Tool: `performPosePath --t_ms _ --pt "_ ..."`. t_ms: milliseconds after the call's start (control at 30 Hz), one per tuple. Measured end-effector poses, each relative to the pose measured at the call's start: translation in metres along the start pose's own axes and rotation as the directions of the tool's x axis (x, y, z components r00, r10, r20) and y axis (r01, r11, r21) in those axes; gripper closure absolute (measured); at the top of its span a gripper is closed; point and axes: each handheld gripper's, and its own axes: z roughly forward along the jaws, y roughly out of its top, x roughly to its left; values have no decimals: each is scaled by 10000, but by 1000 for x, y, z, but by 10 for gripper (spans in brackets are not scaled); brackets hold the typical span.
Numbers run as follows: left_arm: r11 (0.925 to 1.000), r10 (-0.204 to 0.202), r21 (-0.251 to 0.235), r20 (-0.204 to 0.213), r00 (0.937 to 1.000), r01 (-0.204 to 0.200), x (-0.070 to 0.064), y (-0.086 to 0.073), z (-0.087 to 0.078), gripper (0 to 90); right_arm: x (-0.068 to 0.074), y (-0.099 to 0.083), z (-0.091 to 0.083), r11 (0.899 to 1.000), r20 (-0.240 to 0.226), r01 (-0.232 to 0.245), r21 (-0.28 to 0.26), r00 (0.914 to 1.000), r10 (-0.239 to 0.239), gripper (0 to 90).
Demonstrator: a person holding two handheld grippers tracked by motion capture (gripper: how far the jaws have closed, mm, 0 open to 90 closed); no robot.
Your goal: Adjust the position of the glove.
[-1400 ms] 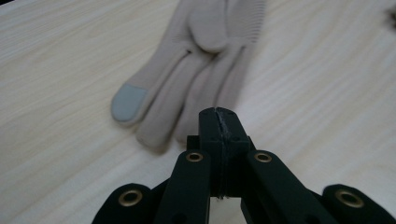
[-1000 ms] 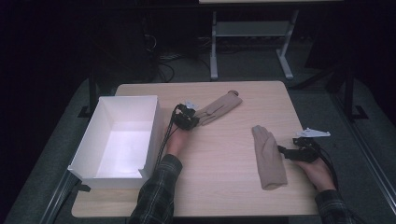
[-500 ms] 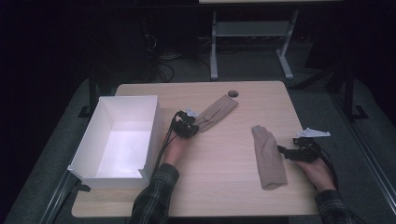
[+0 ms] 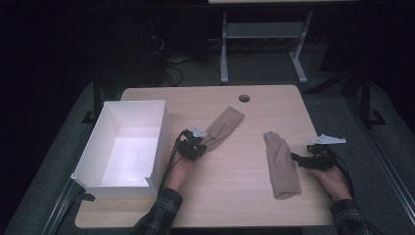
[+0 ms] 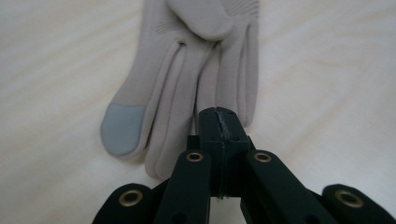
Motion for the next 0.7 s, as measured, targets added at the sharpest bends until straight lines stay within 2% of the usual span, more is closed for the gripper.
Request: performPosePath --t_ms 33,133,200,400,567,600,633,667,700 --pt "10000 7 66 233 9997 -8 -3 -5 -5 896 0 0 0 10000 -6 1 -2 10000 -1 246" --pt "9999 -63 82 405 9992 59 -7 -11 -10 897 0 0 0 10000 -15 13 0 10000 -13 246" --pt "9996 -238 142 713 9972 229 -13 -19 -18 897 0 0 0 10000 -21 39 -16 10000 -39 246" --pt "9996 -196 237 914 9956 175 -23 -32 -31 896 0 0 0 10000 -32 37 -20 10000 -37 246" --pt "9998 -139 168 854 9963 125 -27 -27 -32 873 0 0 0 10000 -34 40 -20 10000 -40 246" --pt "10000 -81 46 842 9964 77 -27 -21 -30 873 0 0 0 10000 -26 38 -19 10000 -38 246" --pt "10000 -81 46 842 9964 77 -27 -21 -30 874 0 0 0 10000 -26 38 -19 10000 -38 246" --pt "10000 -12 -39 888 9960 15 -27 -12 -28 880 0 0 0 10000 -33 39 -18 10000 -39 246" --pt "10000 -12 -39 888 9960 15 -27 -12 -28 884 0 0 0 10000 -33 39 -18 10000 -39 246"
